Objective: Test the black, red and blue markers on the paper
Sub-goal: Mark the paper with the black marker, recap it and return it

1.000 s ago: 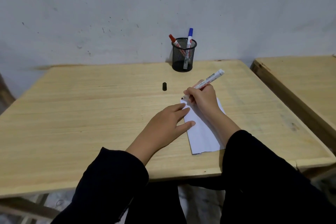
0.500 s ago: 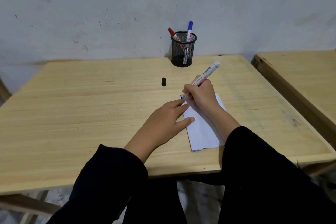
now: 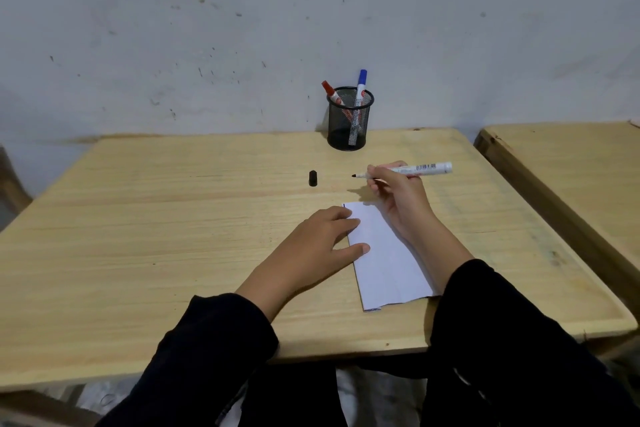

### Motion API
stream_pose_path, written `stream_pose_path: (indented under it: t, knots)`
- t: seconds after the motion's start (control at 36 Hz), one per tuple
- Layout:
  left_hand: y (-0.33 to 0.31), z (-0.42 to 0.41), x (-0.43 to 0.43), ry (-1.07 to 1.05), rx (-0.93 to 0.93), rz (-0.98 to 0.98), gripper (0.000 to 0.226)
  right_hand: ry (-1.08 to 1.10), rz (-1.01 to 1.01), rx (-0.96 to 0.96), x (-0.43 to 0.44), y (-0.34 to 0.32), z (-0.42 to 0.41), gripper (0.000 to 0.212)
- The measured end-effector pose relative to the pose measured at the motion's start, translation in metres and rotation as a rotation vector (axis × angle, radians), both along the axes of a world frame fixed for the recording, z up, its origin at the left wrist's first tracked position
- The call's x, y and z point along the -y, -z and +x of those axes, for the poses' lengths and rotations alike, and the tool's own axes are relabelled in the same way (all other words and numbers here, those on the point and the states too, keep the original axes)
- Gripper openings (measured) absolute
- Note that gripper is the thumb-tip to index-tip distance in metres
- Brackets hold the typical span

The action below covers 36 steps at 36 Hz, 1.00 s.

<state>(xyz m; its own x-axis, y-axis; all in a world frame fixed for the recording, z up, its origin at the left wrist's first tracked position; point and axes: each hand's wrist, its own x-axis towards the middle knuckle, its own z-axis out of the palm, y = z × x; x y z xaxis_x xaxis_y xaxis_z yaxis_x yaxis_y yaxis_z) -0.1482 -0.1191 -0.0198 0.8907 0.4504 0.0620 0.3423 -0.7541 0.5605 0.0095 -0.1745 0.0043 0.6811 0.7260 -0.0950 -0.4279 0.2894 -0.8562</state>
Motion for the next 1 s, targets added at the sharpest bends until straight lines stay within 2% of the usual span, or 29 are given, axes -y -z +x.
stream_pose_path:
  t: [0.08, 0.19, 0.36, 0.44, 0.53, 0.61, 0.67, 0.69, 0.78, 0.81, 0.86, 1.0]
  knots:
    - [-0.004, 0.004, -0.006, 0.007, -0.002, -0.052, 0.048, -0.002, 0.05, -0.021, 0.003, -0.008, 0.004, 0.015]
    - [-0.013, 0.011, -0.018, -0.002, 0.048, -0.147, 0.032, -0.006, 0.036, 0.05, 0.005, -0.022, 0.009, 0.013]
    - [-0.026, 0.024, -0.053, -0.23, 0.248, -0.029, 0.035, 0.004, 0.012, 0.146, 0.011, -0.036, 0.016, 0.011]
    - [-0.022, 0.032, -0.067, -0.319, 0.174, -0.041, 0.041, 0.003, 0.016, 0.16, 0.014, -0.038, 0.019, 0.01]
    - [-0.017, 0.039, -0.074, -0.318, 0.073, -0.019, 0.039, 0.007, 0.007, 0.168, 0.018, -0.04, 0.021, 0.008]
    - [-0.016, 0.044, -0.075, -0.314, 0.099, 0.012, 0.024, 0.011, -0.001, 0.178, 0.023, -0.041, 0.023, 0.009]
    - [-0.018, 0.045, -0.071, -0.351, 0.186, -0.015, 0.016, 0.002, 0.0, 0.196, 0.025, -0.041, 0.024, 0.009]
    - [-0.02, 0.045, -0.068, -0.372, 0.259, -0.092, 0.012, -0.002, 0.001, 0.203, 0.027, -0.041, 0.025, 0.009]
    - [-0.034, 0.046, -0.053, -0.426, 0.539, -0.514, 0.006, -0.015, 0.009, 0.219, 0.029, -0.041, 0.027, 0.009]
    - [-0.04, 0.047, -0.05, -0.422, 0.594, -0.566, 0.004, -0.017, 0.012, 0.221, 0.029, -0.041, 0.027, 0.01]
    - [-0.048, 0.05, -0.047, -0.401, 0.678, -0.667, 0.002, -0.019, 0.024, 0.215, 0.028, -0.041, 0.026, 0.01]
    - [-0.059, 0.057, -0.037, -0.33, 0.811, -1.077, 0.008, -0.019, 0.072, 0.206, 0.026, -0.041, 0.022, 0.01]
